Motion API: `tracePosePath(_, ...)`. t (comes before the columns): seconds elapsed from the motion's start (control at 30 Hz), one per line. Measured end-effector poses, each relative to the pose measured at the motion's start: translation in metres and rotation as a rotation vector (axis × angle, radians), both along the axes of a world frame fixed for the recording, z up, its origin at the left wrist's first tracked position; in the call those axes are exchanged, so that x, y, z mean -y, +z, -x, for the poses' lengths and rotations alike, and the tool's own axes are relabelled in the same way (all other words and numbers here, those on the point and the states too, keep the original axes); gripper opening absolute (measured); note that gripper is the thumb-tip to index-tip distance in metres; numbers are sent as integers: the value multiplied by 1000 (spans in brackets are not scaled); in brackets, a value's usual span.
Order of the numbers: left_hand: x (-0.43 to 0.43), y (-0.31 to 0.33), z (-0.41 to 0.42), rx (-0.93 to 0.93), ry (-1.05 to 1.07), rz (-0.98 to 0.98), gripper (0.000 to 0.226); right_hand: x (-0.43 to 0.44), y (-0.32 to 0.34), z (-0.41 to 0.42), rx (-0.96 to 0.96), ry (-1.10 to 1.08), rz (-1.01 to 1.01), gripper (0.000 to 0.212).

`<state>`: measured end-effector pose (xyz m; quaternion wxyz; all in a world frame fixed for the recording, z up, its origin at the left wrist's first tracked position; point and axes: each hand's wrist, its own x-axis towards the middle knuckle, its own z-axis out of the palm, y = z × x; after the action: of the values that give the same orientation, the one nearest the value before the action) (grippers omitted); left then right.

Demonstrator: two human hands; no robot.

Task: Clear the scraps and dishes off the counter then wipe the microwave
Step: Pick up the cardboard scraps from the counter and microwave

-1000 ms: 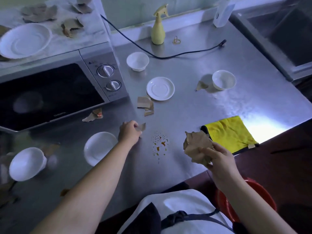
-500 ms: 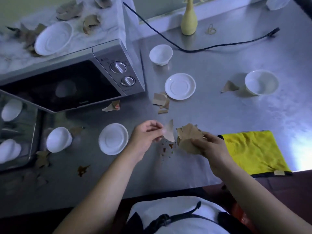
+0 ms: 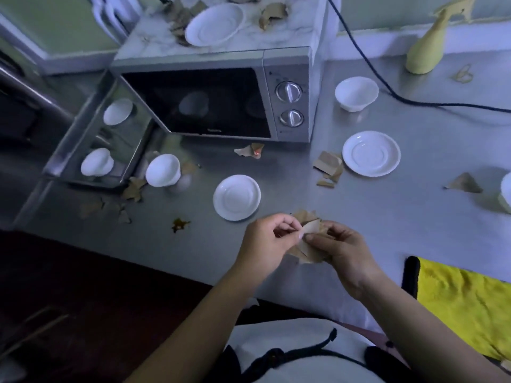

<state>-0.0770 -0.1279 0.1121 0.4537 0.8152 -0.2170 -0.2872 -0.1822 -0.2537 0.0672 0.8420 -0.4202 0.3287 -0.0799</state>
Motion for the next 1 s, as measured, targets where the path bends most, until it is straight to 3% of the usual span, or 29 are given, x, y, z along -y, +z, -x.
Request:
tracePosePath(0.13, -33, 0, -15, 9, 76, 57, 17, -13, 2, -18, -26, 30, 85, 11)
tracePosePath(0.23, -73, -6, -46, -28, 284, 89, 15, -22, 4, -32, -40, 52, 161, 1)
tracePosePath(0.47, -204, -52, -161, -86, 711, -15, 14, -59, 13, -65, -101, 6, 255, 14)
tracePosePath(0.57, -259, -74, -211, -73, 768, -122, 7, -87, 19, -83, -120, 4, 266, 20)
tracePosePath(0.77, -317, -104, -288, -16, 767, -282, 34, -144, 34, -129, -118, 15, 301, 19)
tracePosePath(0.9, -330, -112, -325, 140, 701, -270, 25, -177, 35, -154, -141, -33, 326, 19)
tracePosePath(1.0, -338, -117, -352, 191, 621, -256, 32, -200, 35, -164, -143, -68, 311, 21)
